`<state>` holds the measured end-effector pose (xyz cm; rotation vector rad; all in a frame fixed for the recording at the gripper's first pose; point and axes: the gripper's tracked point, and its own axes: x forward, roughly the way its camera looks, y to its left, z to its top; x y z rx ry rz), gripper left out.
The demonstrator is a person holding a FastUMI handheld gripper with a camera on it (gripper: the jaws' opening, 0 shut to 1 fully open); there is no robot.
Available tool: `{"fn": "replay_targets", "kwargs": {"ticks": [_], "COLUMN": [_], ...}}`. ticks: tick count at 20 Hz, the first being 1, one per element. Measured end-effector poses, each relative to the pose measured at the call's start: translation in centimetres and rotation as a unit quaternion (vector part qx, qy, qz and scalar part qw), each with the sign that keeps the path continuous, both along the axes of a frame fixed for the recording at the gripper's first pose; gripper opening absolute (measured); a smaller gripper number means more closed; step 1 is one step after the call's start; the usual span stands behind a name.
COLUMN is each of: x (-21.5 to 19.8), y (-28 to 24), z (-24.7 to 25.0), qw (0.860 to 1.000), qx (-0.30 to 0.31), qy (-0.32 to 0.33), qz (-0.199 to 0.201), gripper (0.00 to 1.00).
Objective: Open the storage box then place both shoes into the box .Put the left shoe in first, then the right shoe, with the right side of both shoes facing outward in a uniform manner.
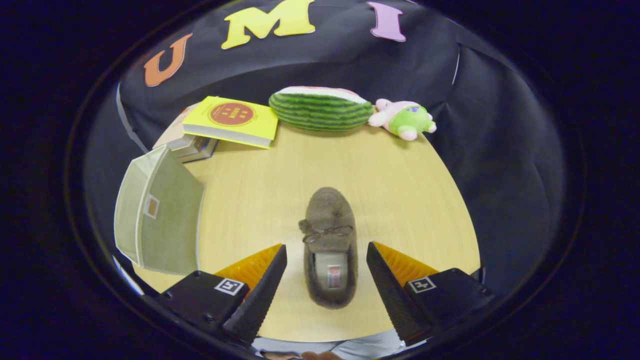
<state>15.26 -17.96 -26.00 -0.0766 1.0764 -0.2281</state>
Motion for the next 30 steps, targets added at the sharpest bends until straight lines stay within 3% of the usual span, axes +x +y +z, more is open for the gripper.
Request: {"fn": "replay_targets", "kwargs": {"ticks": [6,10,14,15,16,17,18,19,24,30], "x": [-2.1,-1.8,-0.5,-0.3,-0.4,-0.1,-0.1,0.0,-0.6,-0.8], "y": [-2.6,-4.9,-5.0,-4.9,-4.5,-4.4,-4.5,-4.5,-3.9,-1.8], "z": [-2.8,-5.8,-8.0,-8.7,-9.3,-9.3,-9.5,-9.3,-8.6,-4.7], "qw": [0.998,0.996,0.996,0.996,0.995,0.995,0.995,0.995,0.996,0.998], "qx": [0.004,-0.020,-0.010,-0.009,-0.003,-0.002,-0.006,-0.008,0.026,0.023], "qy": [0.068,0.086,0.084,0.089,0.100,0.094,0.097,0.095,0.084,0.059], "qz": [-0.007,-0.028,-0.022,-0.018,-0.019,-0.022,-0.015,-0.012,-0.032,-0.014], "gripper": [1.00,0.91,0.56,0.38,0.35,0.18,0.18,0.10,0.06,0.06]}}
